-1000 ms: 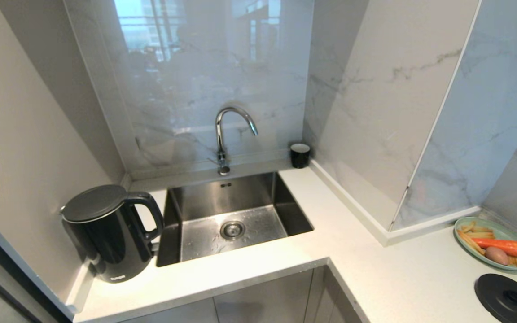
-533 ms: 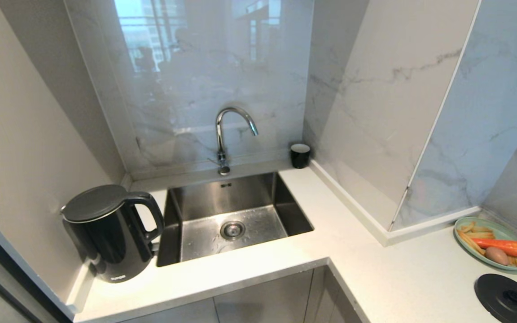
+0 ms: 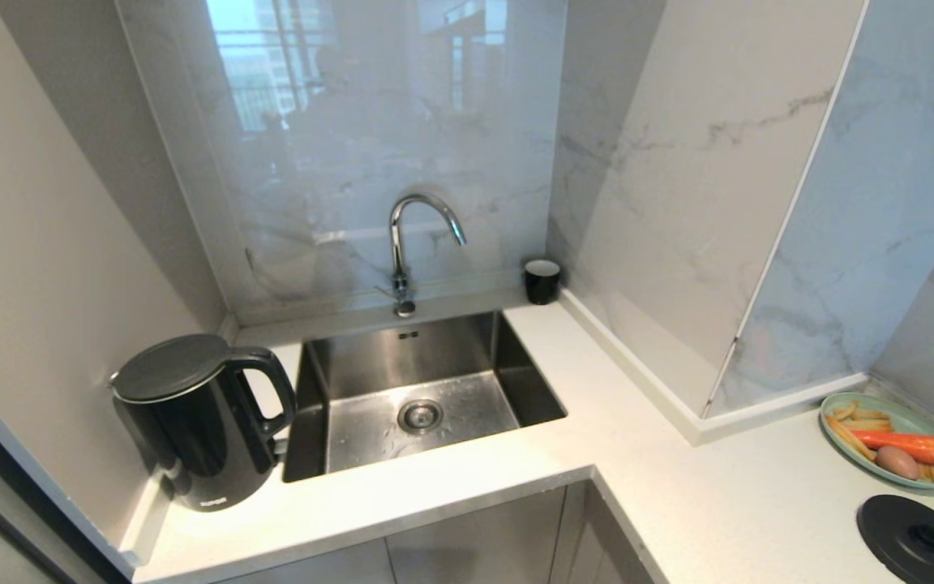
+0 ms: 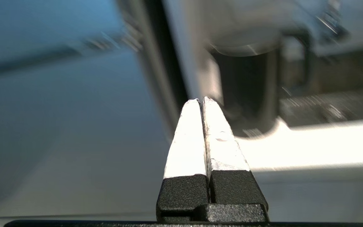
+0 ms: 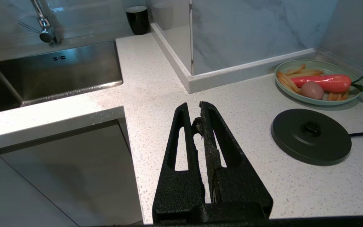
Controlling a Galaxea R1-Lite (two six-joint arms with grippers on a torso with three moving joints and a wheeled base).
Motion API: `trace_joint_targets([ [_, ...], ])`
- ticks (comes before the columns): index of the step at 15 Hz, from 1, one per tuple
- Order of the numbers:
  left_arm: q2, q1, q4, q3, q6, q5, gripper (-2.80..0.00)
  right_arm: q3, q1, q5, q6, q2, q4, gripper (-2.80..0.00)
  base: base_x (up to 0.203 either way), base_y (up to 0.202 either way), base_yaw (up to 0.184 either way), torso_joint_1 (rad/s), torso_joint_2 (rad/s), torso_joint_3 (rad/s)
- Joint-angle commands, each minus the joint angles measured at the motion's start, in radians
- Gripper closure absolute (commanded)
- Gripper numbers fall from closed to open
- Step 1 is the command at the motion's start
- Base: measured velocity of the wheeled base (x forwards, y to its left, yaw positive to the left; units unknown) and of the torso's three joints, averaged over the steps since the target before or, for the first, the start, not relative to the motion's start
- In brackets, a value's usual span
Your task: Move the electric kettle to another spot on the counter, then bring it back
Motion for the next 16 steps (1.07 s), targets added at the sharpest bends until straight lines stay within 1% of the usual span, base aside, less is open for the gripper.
trace_joint_targets([
  [1, -0.061, -0.003, 0.048, 0.1, -0.062, -0.178, 0.0, 0.0, 0.0, 0.0, 0.0, 0.0, -0.001, 0.0, 0.0, 0.0, 0.0, 0.0, 0.0, 0.0],
  [2, -0.067, -0.004, 0.123, 0.091, -0.109, -0.344, 0.0, 0.0, 0.0, 0.0, 0.0, 0.0, -0.001, 0.0, 0.0, 0.0, 0.0, 0.0, 0.0, 0.0],
  [3, -0.073, -0.005, 0.165, 0.079, -0.141, -0.421, 0.0, 0.0, 0.0, 0.0, 0.0, 0.0, -0.001, 0.0, 0.0, 0.0, 0.0, 0.0, 0.0, 0.0],
  [4, -0.077, -0.005, 0.197, 0.07, -0.167, -0.414, 0.0, 0.0, 0.0, 0.0, 0.0, 0.0, 0.001, 0.0, 0.0, 0.0, 0.0, 0.0, 0.0, 0.0],
  [5, -0.079, -0.005, 0.208, 0.066, -0.177, -0.401, 0.0, 0.0, 0.0, 0.0, 0.0, 0.0, -0.001, 0.0, 0.0, 0.0, 0.0, 0.0, 0.0, 0.0],
  [9, -0.079, -0.007, 0.208, 0.067, -0.183, -0.4, 0.0, 0.0, 0.0, 0.0, 0.0, 0.0, 0.0, 0.0, 0.0, 0.0, 0.0, 0.0, 0.0, 0.0],
  [11, -0.079, -0.007, 0.208, 0.066, -0.218, -0.4, 0.0, 0.0, 0.0, 0.0, 0.001, 0.0, -0.001, 0.0, 0.0, 0.0, 0.0, 0.0, 0.0, 0.0],
  [15, -0.079, -0.007, 0.208, 0.066, -0.22, -0.4, 0.0, 0.0, 0.0, 0.0, 0.001, 0.0, 0.001, 0.0, 0.0, 0.0, 0.0, 0.0, 0.0, 0.0],
  [16, -0.079, -0.007, 0.208, 0.066, -0.22, -0.4, 0.0, 0.0, 0.0, 0.0, 0.0, 0.0, -0.001, 0.0, 0.0, 0.102, -0.004, 0.002, 0.0, -0.001],
])
